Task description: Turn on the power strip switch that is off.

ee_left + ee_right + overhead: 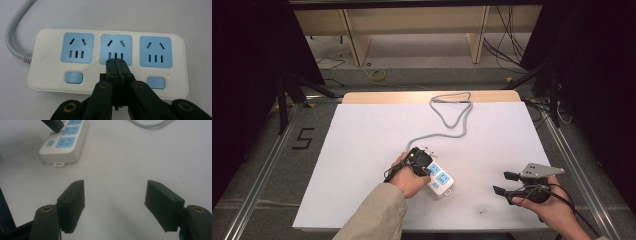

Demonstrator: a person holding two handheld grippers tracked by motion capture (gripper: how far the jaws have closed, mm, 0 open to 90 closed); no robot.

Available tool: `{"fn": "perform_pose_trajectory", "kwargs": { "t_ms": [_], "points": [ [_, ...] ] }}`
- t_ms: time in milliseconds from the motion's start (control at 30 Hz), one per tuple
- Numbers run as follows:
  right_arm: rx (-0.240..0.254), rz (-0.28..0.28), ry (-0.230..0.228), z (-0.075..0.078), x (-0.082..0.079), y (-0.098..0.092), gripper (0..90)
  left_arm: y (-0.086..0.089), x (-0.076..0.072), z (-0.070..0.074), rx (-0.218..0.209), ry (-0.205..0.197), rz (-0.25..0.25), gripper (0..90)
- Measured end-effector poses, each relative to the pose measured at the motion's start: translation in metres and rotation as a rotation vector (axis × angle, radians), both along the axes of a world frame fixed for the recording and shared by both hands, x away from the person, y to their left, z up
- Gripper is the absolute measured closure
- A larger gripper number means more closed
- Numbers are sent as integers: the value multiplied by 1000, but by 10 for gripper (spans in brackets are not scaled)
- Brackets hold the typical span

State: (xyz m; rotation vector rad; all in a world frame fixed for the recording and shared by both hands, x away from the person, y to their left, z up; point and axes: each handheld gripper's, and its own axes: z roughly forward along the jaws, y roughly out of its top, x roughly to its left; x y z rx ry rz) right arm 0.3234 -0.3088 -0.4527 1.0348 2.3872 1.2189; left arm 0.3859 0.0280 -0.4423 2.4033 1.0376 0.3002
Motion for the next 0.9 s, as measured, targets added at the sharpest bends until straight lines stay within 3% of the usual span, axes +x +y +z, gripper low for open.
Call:
{"fn": "perform_pose_trajectory", "kwargs": {
  "t_ms": [400,700,767,900],
  "points": [
    [3,-1,0,0,0,0,326,2,0,1,-14,5,5,896],
    [6,-3,-1,0,0,-1,326,8,-2,7,-53,-26,9,891],
    [6,-3,-2,0,0,-1,325,8,-3,8,-64,-33,20,842],
    [8,-5,-3,0,0,-1,326,10,-4,10,-72,-52,24,829]
  ]
}}
